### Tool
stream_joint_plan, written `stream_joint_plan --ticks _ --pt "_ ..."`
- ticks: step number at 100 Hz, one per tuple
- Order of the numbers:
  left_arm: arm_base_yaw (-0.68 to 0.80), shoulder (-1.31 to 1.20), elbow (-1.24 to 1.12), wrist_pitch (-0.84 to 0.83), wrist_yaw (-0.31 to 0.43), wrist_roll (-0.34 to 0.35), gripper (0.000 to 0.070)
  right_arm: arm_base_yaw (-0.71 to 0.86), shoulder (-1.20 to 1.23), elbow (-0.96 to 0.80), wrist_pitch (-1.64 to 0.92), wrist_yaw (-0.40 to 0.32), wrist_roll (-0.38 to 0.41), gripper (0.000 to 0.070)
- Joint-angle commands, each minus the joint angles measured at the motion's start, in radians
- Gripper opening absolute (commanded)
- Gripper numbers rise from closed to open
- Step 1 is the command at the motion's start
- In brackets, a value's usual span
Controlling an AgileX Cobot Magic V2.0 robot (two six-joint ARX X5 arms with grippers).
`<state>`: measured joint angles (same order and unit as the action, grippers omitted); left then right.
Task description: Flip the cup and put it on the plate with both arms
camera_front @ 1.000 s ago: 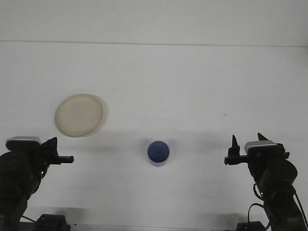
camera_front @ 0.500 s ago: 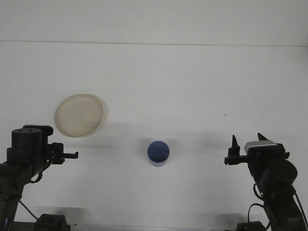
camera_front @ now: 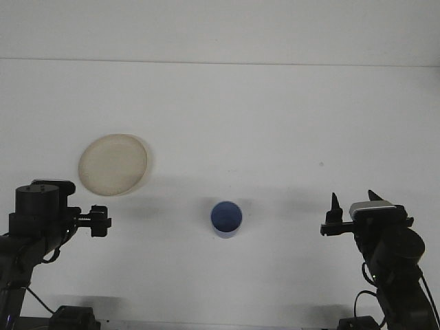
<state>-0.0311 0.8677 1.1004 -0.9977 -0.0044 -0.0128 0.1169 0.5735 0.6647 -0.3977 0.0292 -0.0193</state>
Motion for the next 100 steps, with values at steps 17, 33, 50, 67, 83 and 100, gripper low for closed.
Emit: stream_joint_plan --ticks 17,33,50,67,83,100 --pt "-0.018 0.017 0.025 -0.013 0.036 -0.004 0.0585 0.002 0.003 0.005 0.016 0.000 -0.004 0.0531" --pt "-0.086 0.077 0.079 -0.043 0.128 -0.041 0.0584 0.002 0.003 0.004 0.016 0.000 -0.003 0.0531" --pt "-0.230 0.188 0.174 -0.048 0.137 -0.087 0.0585 0.002 0.003 0.005 0.016 0.000 -0.003 0.0531" --pt "-0.399 0.341 0.277 -0.034 0.136 -0.113 0.0584 0.002 0.003 0.005 0.016 0.000 -0.003 0.0531" --pt "-0.525 0.490 0.356 0.013 0.136 -0.132 0.0584 0.002 0.003 0.004 0.015 0.000 -0.003 0.0531" --pt "-0.617 0.632 0.433 0.035 0.136 -0.130 0.0584 0.002 0.003 0.004 0.014 0.000 -0.003 0.0531"
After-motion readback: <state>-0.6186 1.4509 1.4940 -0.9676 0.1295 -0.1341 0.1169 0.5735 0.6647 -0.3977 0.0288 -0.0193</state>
